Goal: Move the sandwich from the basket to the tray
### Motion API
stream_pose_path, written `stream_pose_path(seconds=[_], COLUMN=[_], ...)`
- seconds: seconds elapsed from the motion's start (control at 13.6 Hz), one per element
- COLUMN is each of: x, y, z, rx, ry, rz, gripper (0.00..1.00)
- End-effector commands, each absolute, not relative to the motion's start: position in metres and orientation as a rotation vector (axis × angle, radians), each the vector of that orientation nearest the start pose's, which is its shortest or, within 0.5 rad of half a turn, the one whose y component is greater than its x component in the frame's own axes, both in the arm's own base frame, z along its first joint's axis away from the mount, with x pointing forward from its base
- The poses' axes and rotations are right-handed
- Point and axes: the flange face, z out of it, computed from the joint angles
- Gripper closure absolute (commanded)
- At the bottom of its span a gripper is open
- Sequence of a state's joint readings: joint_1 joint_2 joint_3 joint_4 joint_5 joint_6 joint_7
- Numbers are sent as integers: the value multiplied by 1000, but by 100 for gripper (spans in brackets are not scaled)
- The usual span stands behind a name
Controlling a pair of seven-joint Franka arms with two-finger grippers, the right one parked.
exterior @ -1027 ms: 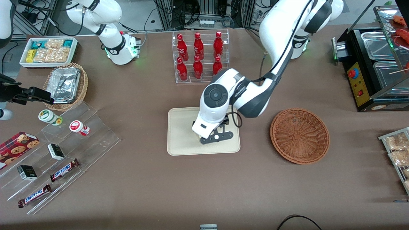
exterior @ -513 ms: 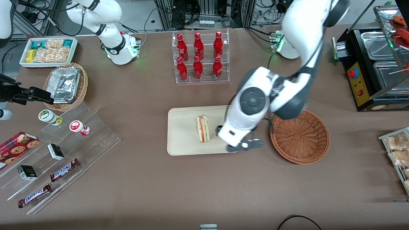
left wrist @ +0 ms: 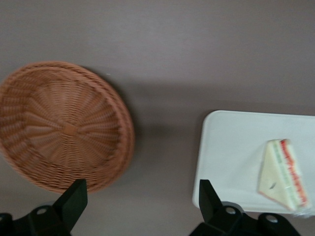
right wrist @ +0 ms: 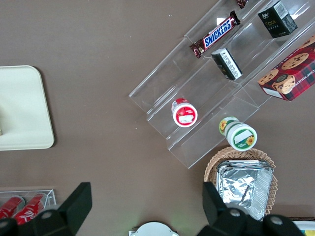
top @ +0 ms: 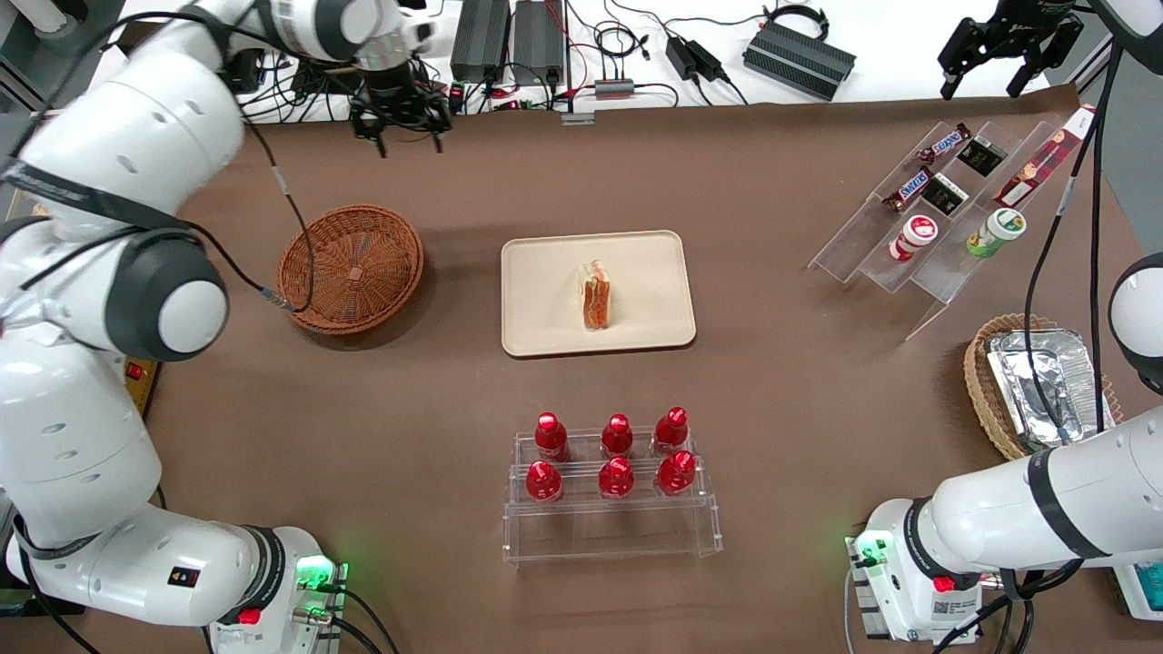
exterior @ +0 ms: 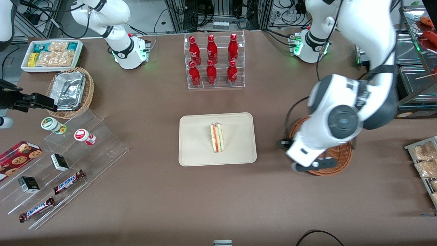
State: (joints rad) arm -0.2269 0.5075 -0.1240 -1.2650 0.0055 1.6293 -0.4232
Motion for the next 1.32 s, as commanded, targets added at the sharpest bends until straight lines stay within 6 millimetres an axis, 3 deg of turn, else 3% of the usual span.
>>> stream_pose_path(seconds=[0.0, 0.51, 1.1, 1.25], x=[629, 599, 545, 540], y=[-172, -92, -44, -39], z=[473, 513, 572, 584], rx=[-3133, -3136, -3107, -3108], ry=[-40, 10, -35, 37], rz=[266, 247, 263, 278], gripper=[0, 0, 0, 0])
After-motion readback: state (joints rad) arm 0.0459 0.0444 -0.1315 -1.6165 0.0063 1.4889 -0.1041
